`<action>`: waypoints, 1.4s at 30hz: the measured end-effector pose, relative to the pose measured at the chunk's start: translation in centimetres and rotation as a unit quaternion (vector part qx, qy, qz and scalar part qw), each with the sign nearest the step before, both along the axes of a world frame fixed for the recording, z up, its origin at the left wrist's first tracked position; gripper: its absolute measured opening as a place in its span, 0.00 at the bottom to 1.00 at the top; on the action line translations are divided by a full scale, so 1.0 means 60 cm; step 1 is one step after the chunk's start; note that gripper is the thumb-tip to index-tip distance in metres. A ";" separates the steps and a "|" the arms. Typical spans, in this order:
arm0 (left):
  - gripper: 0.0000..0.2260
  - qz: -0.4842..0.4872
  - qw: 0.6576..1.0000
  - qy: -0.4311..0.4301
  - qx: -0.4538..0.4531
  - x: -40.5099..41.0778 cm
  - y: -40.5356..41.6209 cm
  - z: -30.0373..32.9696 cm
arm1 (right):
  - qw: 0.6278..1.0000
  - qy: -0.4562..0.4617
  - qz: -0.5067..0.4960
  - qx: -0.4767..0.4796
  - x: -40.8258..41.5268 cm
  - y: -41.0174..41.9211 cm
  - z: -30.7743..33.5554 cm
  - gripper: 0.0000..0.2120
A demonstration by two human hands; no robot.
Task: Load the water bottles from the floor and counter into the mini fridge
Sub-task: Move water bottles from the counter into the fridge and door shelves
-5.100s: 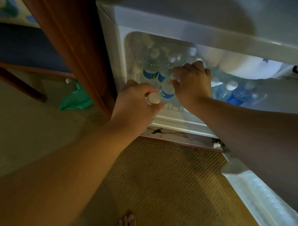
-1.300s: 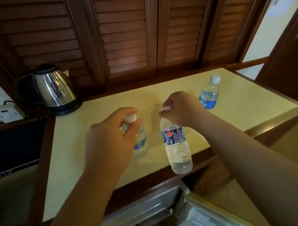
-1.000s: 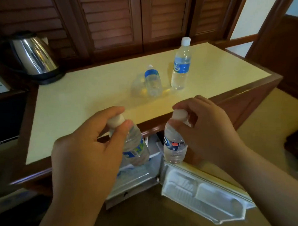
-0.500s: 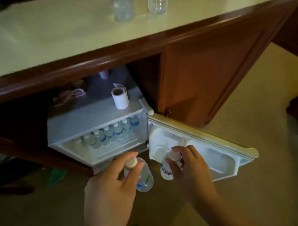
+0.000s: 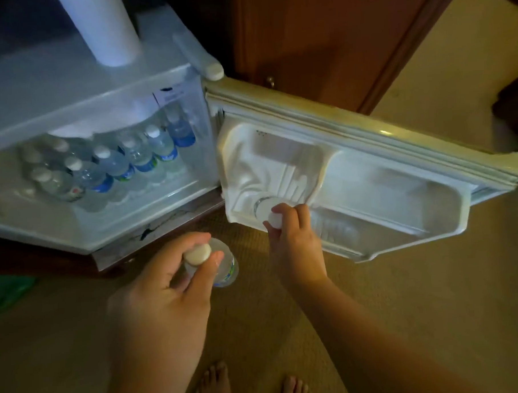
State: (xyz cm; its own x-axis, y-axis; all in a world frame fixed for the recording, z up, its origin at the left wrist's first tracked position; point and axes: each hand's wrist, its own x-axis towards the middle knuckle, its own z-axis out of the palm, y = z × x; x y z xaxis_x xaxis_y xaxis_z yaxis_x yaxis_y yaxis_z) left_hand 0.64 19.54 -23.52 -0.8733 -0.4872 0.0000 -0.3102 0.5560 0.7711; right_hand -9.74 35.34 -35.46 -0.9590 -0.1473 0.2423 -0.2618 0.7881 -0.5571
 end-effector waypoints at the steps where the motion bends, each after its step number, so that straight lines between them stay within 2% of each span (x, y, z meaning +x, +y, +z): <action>1: 0.10 -0.001 1.000 0.004 0.007 -0.001 0.000 -0.017 | 1.000 0.009 -0.004 0.002 -0.001 0.002 -0.020 0.13; 7: 0.11 -0.004 0.998 0.003 0.060 -0.012 0.011 -0.088 | 0.998 0.046 -0.047 0.014 0.003 0.037 -0.096 0.14; 12: 0.12 -0.002 0.997 0.008 0.079 -0.037 0.024 -0.121 | 0.995 0.060 -0.081 0.018 0.010 0.093 -0.116 0.12; 18: 0.12 -0.042 0.995 0.032 0.090 -0.072 0.038 -0.135 | 0.987 -0.010 -0.162 -0.012 0.009 0.149 -0.115 0.14; 24: 0.12 -0.057 0.991 0.040 0.114 -0.106 0.060 -0.147 | 0.965 -0.044 -0.253 -0.047 0.001 0.192 -0.099 0.15; 29: 0.11 -0.061 0.993 0.040 0.089 -0.136 0.076 -0.146 | 0.936 -0.086 -0.329 -0.088 -0.001 0.219 -0.087 0.12; 36: 0.10 -0.078 0.991 0.075 0.084 -0.186 0.090 -0.146 | 0.926 -0.081 -0.351 -0.115 0.005 0.215 -0.085 0.12; 42: 0.09 -0.093 0.989 0.049 0.100 -0.230 0.102 -0.158 | 0.910 -0.096 -0.386 -0.117 0.002 0.208 -0.085 0.14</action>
